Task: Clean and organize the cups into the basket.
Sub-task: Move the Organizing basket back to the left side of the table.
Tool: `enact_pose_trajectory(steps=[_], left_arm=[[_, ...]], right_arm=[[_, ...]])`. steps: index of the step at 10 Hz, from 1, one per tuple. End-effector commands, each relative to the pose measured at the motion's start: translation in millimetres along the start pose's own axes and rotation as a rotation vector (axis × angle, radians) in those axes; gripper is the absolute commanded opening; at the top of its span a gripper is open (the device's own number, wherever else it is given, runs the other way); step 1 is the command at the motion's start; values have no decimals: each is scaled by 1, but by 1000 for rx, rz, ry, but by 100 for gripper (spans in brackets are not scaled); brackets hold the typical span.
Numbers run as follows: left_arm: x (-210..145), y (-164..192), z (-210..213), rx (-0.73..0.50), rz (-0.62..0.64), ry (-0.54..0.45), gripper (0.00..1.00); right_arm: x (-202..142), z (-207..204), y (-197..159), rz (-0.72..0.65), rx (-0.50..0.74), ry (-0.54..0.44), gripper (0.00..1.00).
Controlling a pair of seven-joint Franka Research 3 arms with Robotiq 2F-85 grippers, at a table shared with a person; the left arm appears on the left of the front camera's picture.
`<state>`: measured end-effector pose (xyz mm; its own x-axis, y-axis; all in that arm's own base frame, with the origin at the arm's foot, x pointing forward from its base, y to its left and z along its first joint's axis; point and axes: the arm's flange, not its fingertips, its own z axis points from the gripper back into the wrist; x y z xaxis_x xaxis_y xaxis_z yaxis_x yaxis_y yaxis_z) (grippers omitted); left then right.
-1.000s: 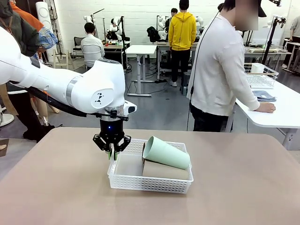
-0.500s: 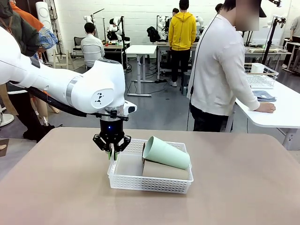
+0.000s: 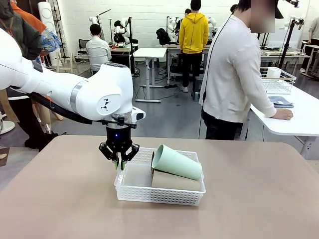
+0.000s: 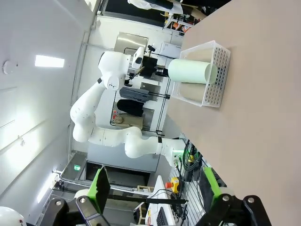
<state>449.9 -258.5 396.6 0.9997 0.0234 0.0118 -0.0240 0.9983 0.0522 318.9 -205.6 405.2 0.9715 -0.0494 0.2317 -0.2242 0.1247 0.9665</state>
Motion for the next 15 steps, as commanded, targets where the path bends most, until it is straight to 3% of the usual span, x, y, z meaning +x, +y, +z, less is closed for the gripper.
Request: enact_pose_trajectory(steps=[1, 3, 4, 6, 11, 15], left_arm=[[-1, -2, 1, 0, 12, -6, 0], [-1, -2, 1, 0, 12, -6, 0], [0, 0, 0, 0, 0, 0, 15], [-3, 51, 4, 22, -94, -55, 15], [-3, 188, -16, 150, -25, -93, 15], [7, 274, -34, 142, 0, -139, 15]], right_arm=[[-2, -4, 1, 1, -2, 5, 100], [-2, -4, 1, 1, -2, 5, 100], [-2, -4, 1, 1, -2, 5, 100], [-2, -4, 1, 1, -2, 5, 100], [-2, -4, 1, 1, -2, 5, 100], [-2, -4, 1, 1, -2, 5, 100]])
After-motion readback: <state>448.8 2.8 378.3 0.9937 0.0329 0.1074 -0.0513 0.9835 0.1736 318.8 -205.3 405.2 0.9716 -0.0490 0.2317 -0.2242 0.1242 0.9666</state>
